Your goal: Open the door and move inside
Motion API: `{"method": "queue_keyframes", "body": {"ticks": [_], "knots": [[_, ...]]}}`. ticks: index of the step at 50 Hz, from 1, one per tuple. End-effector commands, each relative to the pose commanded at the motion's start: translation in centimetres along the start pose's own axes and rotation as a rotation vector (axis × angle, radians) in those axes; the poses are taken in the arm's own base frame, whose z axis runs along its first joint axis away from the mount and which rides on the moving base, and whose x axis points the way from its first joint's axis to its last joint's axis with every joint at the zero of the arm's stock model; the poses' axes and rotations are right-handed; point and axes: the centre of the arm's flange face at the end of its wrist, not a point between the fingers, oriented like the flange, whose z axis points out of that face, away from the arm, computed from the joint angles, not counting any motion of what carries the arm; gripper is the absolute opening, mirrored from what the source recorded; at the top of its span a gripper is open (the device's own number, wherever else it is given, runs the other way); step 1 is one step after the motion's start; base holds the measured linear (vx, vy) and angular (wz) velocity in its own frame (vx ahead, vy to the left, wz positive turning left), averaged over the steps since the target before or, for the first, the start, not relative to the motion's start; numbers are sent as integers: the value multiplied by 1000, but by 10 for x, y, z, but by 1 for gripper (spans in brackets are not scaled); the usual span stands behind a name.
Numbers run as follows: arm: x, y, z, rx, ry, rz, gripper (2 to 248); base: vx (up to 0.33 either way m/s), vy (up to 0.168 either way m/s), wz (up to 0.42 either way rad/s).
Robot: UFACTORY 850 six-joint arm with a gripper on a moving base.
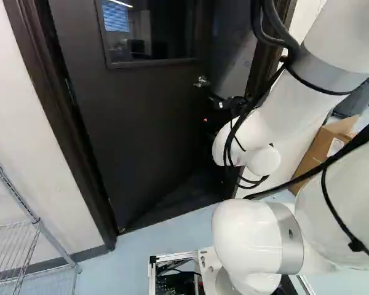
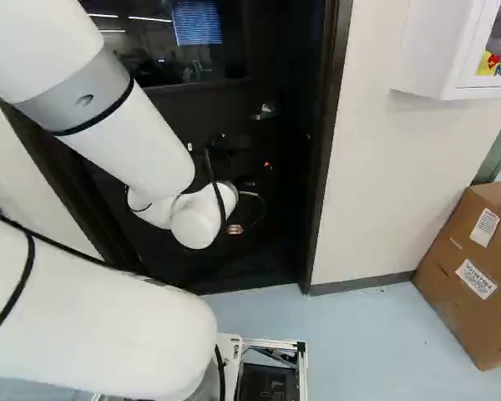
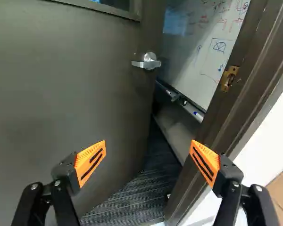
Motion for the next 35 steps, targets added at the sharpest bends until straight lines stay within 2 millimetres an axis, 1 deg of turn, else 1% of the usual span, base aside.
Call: {"method": "queue_keyframes", "body": {"ticks": [16,35], "knots": [[0,0,0,0,0,0,247,115,55,-310],[0,0,0,0,0,0,247,111,79,-329]]}}
